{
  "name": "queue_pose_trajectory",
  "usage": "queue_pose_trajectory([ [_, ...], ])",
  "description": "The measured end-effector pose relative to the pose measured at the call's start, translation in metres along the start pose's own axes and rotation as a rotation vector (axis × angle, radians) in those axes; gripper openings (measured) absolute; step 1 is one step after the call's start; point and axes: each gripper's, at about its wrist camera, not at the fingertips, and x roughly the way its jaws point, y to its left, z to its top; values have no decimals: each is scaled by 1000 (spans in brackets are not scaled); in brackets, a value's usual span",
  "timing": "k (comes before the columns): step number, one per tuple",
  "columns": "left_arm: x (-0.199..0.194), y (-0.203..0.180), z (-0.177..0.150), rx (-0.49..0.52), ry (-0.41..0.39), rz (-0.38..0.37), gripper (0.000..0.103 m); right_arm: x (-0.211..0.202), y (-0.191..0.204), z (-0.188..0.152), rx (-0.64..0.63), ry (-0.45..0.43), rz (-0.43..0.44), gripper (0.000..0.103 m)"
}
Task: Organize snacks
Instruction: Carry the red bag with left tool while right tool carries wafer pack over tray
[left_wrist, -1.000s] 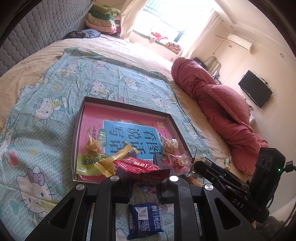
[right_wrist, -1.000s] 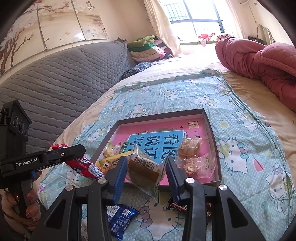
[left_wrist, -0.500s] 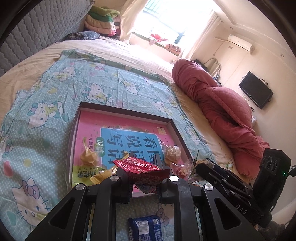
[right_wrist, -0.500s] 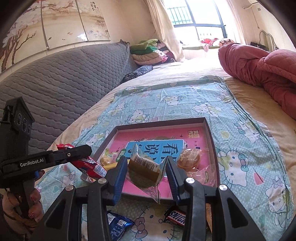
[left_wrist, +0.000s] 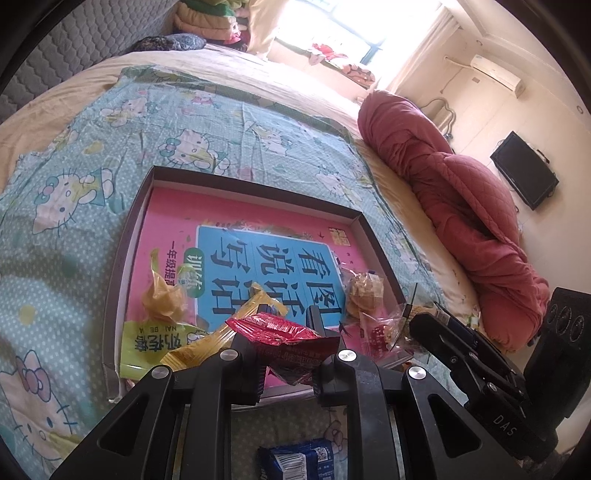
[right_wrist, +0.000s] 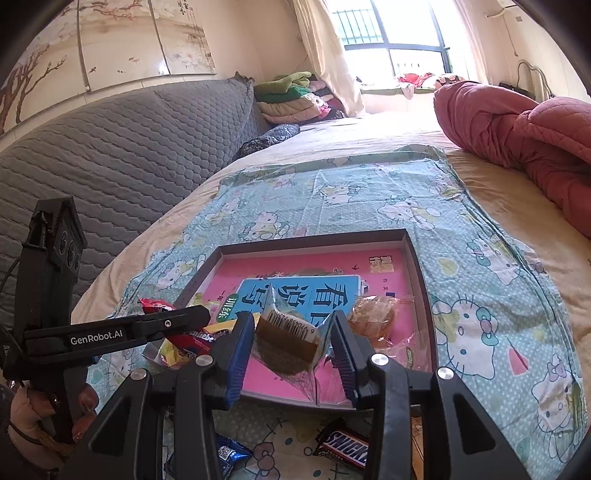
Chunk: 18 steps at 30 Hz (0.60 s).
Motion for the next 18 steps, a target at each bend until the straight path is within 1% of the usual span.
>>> queue_pose_trajectory([
  [4, 4, 3, -2, -7, 13, 7, 19, 7, 0, -1, -16, 20, -8, 43],
  [11, 8, 4, -3, 4, 22, 21, 19, 24, -2, -10, -25, 80, -33, 43],
  [18, 11, 4, -3, 15, 36, 33, 21, 35, 1, -14, -34, 114, -30, 43],
])
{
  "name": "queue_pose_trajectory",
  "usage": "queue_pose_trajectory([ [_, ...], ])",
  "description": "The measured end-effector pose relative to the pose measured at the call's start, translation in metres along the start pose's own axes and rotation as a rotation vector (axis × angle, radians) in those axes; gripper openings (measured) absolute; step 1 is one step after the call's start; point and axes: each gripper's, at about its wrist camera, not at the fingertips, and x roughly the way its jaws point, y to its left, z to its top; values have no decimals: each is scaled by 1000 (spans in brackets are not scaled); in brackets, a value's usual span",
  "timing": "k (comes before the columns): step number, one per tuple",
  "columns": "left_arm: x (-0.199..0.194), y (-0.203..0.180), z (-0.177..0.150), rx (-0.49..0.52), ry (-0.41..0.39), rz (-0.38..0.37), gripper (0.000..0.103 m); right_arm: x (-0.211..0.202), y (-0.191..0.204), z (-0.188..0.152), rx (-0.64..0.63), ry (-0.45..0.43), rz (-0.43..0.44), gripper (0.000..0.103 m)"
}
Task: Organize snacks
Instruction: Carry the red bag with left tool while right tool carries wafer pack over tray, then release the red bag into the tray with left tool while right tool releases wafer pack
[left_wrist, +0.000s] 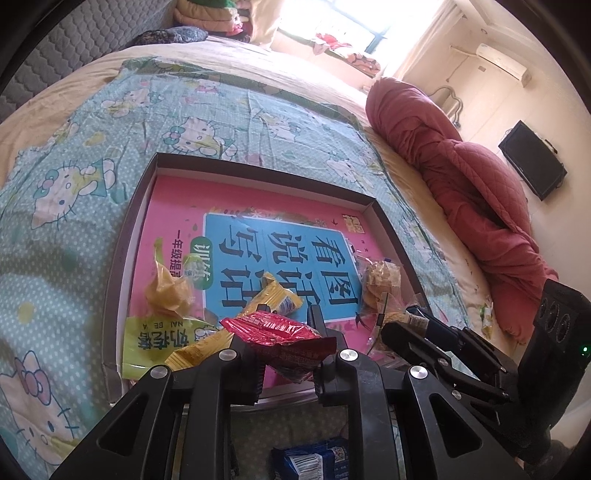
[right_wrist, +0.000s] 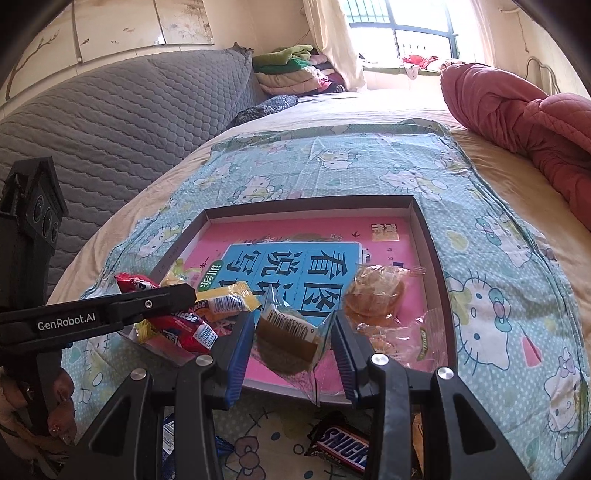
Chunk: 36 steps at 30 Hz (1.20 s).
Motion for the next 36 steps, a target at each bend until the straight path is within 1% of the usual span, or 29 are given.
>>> queue_pose_trajectory([
  [11, 3, 5, 1, -11, 16, 5, 24, 11, 4, -3, -36, 30, -48, 43],
  [22, 4, 3, 0, 1, 25, 5, 25, 17, 0, -7, -33, 51, -70, 43],
  [30, 4, 3, -1, 4, 34, 1, 27, 20, -2, -8, -23, 61, -71, 43],
  [33, 5, 3, -2, 7, 38, -2, 29, 20, -3, -8, -19, 61, -72, 43],
  [36, 5, 2, -3, 8, 44, -6, 34, 19, -4, -8, -12, 61, -70, 43],
])
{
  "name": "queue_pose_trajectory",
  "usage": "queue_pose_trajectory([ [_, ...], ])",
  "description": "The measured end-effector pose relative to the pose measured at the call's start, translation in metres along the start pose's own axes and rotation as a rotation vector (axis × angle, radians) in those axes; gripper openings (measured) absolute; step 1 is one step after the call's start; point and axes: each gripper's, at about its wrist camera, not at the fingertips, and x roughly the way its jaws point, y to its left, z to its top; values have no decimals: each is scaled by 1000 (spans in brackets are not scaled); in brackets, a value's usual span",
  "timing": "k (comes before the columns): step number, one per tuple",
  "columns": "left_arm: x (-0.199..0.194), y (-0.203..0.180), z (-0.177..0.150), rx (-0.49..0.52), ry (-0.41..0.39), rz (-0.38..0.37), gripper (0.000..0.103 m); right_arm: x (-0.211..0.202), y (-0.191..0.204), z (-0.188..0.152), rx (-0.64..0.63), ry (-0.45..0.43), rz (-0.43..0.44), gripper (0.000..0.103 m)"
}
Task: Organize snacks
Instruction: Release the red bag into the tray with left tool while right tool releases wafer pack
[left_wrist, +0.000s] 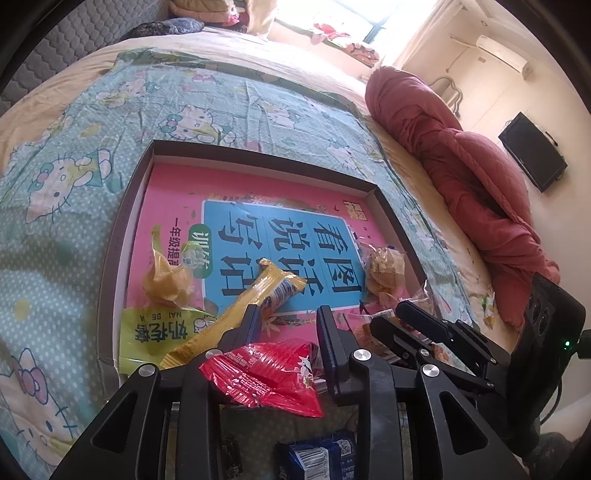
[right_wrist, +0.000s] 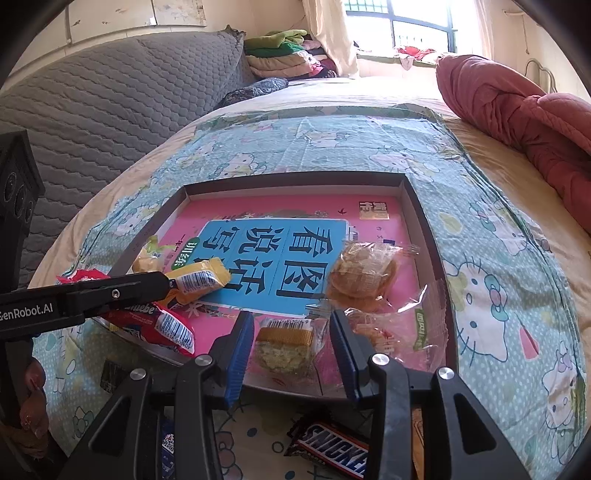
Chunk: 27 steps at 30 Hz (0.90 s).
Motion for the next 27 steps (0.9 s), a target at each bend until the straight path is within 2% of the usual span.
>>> queue_pose_trajectory([
  [12, 2, 0, -2, 7, 16, -3, 45, -3, -4, 2, 25, -6, 7, 43],
  [14, 2, -1, -2, 13, 21, -2, 52, -3, -4, 2, 25, -5, 6, 43],
  [20, -1, -5, -1, 32, 16, 10, 61, -6, -5, 3, 25, -11, 2, 43],
  [27, -3, -7, -1, 55, 7, 35, 64, -8, -7, 4, 33, -12, -4, 44],
])
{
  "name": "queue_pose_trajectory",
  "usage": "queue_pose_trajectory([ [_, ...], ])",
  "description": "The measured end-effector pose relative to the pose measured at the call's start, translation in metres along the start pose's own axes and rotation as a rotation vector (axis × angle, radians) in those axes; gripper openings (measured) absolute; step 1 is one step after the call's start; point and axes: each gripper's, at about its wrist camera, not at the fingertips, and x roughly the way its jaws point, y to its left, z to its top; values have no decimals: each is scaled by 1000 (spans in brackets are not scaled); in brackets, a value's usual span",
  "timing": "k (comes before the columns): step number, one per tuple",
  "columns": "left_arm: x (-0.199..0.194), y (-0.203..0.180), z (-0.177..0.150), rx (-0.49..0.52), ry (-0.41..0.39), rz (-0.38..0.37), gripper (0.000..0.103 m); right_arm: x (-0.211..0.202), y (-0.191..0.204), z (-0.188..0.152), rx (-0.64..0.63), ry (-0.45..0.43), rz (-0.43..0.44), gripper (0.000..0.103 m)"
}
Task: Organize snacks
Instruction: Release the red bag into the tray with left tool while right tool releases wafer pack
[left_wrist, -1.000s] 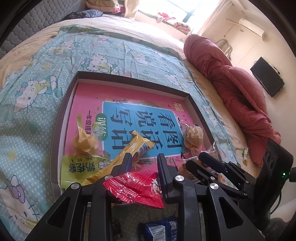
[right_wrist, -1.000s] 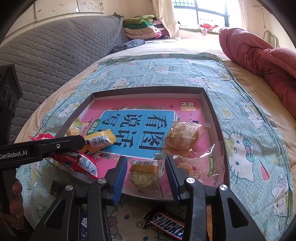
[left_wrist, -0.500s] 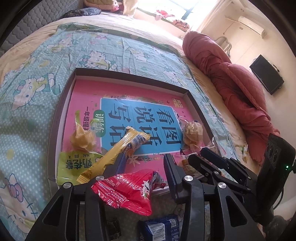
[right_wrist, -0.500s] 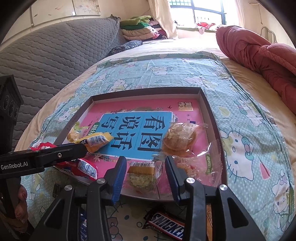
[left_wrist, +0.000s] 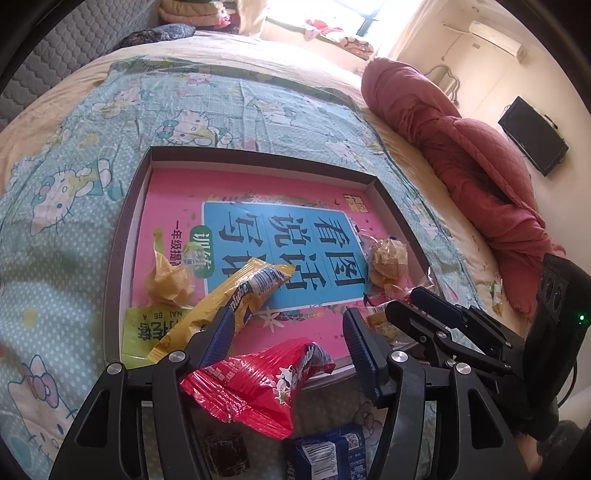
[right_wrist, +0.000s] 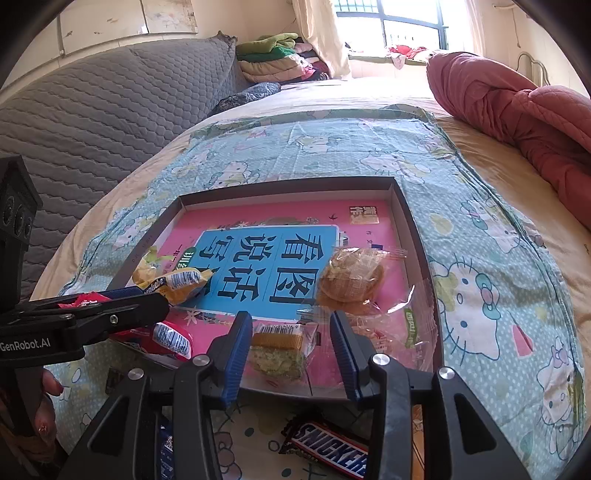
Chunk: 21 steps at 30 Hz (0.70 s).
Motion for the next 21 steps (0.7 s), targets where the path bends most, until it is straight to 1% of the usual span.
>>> queue_pose_trajectory([
  [2, -1, 0, 0, 1, -5, 1, 66, 0, 0, 0, 0, -1, 0, 44],
  [6, -4, 0, 2, 11, -20, 19, 67, 0, 0, 0, 1, 0, -2, 45],
  [11, -11, -1, 4, 24, -46, 16, 70, 0, 0, 1, 4, -3, -3, 45],
  [16, -15, 0, 7, 25, -63, 20, 70, -2, -2, 2, 11, -11, -10, 47],
  [21, -19, 1, 8, 24, -78, 28, 70, -3, -3, 2, 15, -13, -9, 48],
])
